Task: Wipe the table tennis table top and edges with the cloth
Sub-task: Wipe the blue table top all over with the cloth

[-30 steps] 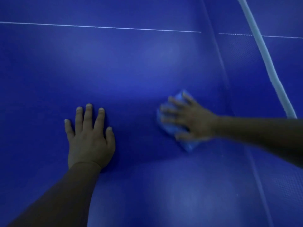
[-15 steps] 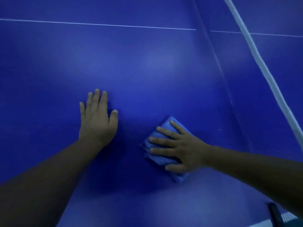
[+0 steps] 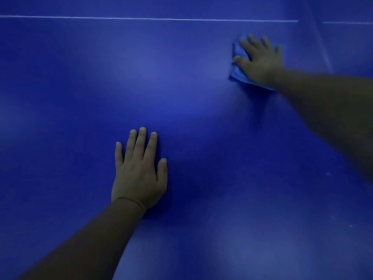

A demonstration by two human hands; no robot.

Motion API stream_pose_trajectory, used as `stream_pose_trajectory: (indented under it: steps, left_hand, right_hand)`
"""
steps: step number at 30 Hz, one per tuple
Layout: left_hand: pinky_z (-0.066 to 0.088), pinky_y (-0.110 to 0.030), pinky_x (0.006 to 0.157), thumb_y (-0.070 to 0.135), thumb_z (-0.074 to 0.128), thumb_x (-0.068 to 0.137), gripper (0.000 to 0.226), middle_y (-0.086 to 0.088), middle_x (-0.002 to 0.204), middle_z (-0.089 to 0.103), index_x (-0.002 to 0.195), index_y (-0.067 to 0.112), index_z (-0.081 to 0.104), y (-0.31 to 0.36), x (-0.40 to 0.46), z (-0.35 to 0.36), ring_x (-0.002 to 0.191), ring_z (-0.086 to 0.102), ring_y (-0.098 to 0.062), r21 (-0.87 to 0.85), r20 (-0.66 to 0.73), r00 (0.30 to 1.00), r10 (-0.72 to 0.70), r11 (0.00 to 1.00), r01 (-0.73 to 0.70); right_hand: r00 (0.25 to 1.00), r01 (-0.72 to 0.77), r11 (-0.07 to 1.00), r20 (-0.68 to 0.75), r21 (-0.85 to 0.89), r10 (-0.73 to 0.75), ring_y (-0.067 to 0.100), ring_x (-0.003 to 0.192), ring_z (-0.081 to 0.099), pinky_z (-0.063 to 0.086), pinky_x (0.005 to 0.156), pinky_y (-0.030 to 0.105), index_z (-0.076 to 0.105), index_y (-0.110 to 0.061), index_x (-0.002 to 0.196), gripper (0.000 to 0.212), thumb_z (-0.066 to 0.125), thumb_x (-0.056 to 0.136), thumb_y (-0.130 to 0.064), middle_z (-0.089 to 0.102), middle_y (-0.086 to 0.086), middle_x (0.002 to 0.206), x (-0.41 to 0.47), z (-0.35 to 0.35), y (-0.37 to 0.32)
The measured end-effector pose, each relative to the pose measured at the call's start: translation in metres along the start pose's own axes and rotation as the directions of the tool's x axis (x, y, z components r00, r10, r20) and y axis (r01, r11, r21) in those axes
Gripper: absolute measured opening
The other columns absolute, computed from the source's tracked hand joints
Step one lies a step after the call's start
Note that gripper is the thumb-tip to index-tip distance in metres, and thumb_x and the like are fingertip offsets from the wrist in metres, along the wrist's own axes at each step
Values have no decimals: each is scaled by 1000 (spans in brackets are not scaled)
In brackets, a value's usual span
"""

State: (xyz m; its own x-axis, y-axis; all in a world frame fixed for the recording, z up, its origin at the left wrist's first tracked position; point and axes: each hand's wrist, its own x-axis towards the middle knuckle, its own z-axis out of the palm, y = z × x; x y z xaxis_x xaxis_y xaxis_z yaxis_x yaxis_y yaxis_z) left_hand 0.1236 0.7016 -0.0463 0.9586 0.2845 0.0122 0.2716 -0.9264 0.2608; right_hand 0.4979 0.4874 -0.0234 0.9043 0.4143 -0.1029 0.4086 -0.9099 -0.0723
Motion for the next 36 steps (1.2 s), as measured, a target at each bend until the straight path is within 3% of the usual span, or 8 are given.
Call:
stream_pose_trajectory:
  steps: [5,9,14,17,24,29,33,36]
  left_hand:
    - [6,-59,123,47,29,97,66,-13,165,25,156,16,35,0,0,-2,155,13,-31,-21,22,1000,13,1000,-12]
    - [0,-57,123,48,26,96,67,-13,166,21,155,16,36,0,2,-4,155,8,-31,-16,42,999,23,1000,-22]
    - [3,-58,122,44,28,96,65,-15,163,28,150,13,43,3,0,-8,154,15,-33,-54,40,994,102,994,-100]
    - [12,-60,121,40,31,98,60,-19,157,38,143,8,51,4,-4,-8,149,26,-36,-33,9,986,165,986,-164]
    - [16,-60,120,40,32,96,63,-20,156,37,145,4,47,10,-16,-18,149,25,-36,-18,77,972,222,975,-221]
    - [18,-57,122,38,35,97,58,-16,155,39,144,7,49,64,-54,-9,147,30,-35,-110,116,881,458,888,-447]
    - [14,-55,124,42,28,99,60,-14,158,37,145,10,48,83,-67,5,151,24,-31,-81,180,835,520,854,-515]
    - [15,-56,123,41,29,98,59,-14,157,37,144,9,49,81,-65,6,150,25,-31,-60,186,837,515,856,-514]
  right_hand:
    - [776,629,767,54,-124,-628,40,147,31,20,112,69,40,-28,153,72,29,95,-70,35,3,162,-114,21,-58]
    - [646,763,644,88,-56,-758,37,151,24,11,117,66,43,-31,151,62,40,97,-62,33,0,162,-255,38,-29]
    - [1000,23,1000,-8,-13,-24,36,152,20,16,113,72,26,-36,157,70,34,94,-65,25,-2,166,-250,31,34]
    - [872,-485,866,-10,123,490,33,155,3,3,117,67,17,-36,160,69,31,99,-65,8,-7,169,-236,26,-13]
    - [978,-185,977,-77,104,193,35,154,13,8,117,68,35,-32,156,66,34,99,-63,23,-3,167,-386,64,-140]
    - [841,-540,839,29,67,540,32,155,8,7,120,65,25,-36,159,69,27,97,-68,16,-5,168,-479,60,-57]
    - [546,-833,531,82,153,834,29,155,-8,-3,119,66,10,-38,161,68,22,100,-65,-1,-6,170,-476,57,-49]
    - [692,-717,681,30,149,722,36,155,-1,0,118,69,17,-34,160,69,25,99,-63,5,-1,170,-451,60,-114]
